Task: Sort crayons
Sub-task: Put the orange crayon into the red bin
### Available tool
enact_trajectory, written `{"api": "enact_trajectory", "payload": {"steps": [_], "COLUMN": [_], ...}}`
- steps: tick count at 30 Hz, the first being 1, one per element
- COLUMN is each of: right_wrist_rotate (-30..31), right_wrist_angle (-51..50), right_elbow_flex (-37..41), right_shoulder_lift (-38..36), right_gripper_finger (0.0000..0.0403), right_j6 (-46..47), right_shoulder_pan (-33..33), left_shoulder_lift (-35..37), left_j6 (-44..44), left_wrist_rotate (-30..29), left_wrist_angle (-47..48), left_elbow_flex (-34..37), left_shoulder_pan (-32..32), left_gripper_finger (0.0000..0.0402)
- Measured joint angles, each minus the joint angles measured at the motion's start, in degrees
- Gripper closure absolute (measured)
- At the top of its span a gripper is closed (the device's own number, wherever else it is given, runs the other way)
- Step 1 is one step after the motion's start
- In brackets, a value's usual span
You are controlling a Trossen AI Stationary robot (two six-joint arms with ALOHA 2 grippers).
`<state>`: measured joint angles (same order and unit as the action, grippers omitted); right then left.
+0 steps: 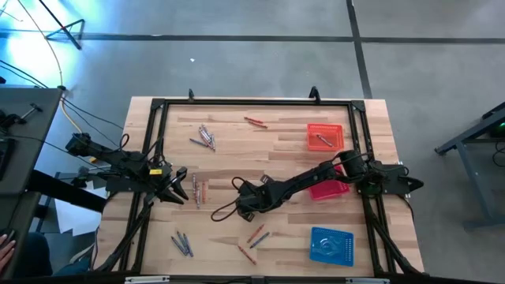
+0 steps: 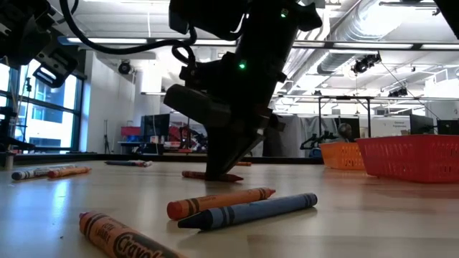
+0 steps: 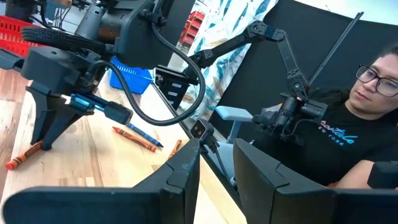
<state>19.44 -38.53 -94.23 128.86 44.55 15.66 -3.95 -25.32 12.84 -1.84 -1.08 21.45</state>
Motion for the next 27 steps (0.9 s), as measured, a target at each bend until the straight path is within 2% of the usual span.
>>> {"api": "enact_trajectory", "payload": {"steps": [10,15,21,27], "right_wrist_rotate": [-0.3,1.0,5.5,7.3], "right_wrist_angle": [-1.1,-3.8,-13.8,-24.2], "right_elbow_flex": [0.1,0.4,0.2,0.4], "right_shoulder_lift": [-0.7,-4.1,-10.5,-17.0], "right_gripper_finger": [0.04,0.0399,0.04,0.0398], "right_j6": [-1.5,-3.7,-4.6,-4.5], "right_shoulder_pan": [-0.2,-0.2,-0.2,-0.2], "left_shoulder_lift": [0.0,0.0,0.0,0.0], "left_j6": [0.0,0.0,0.0,0.0], "left_wrist_rotate": [0.0,0.0,0.0,0.0], "left_wrist_angle": [0.0,0.0,0.0,0.0], "left_elbow_flex": [0.0,0.0,0.0,0.0], "left_shoulder_pan": [0.0,0.0,0.0,0.0], "left_gripper_finger": [0.0316,0.0316,0.0316,0.0316]}}
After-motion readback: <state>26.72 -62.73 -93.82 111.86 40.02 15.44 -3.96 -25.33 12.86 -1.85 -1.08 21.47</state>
